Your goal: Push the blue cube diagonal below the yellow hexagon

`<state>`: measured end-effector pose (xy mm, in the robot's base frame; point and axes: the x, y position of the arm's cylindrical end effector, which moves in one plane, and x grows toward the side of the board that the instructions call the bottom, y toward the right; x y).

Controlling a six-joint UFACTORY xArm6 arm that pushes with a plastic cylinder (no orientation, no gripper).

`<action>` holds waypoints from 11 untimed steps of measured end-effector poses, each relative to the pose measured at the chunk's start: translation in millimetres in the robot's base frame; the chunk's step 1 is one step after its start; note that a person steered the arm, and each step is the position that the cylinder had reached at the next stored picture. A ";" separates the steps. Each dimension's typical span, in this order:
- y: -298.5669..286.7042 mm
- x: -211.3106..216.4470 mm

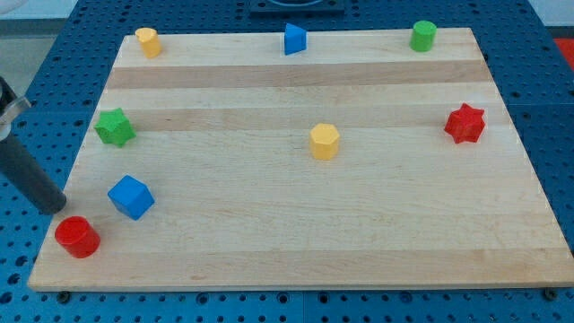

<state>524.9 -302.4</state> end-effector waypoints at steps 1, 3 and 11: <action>16.7 0.0; 91.7 3.6; 233.0 -59.3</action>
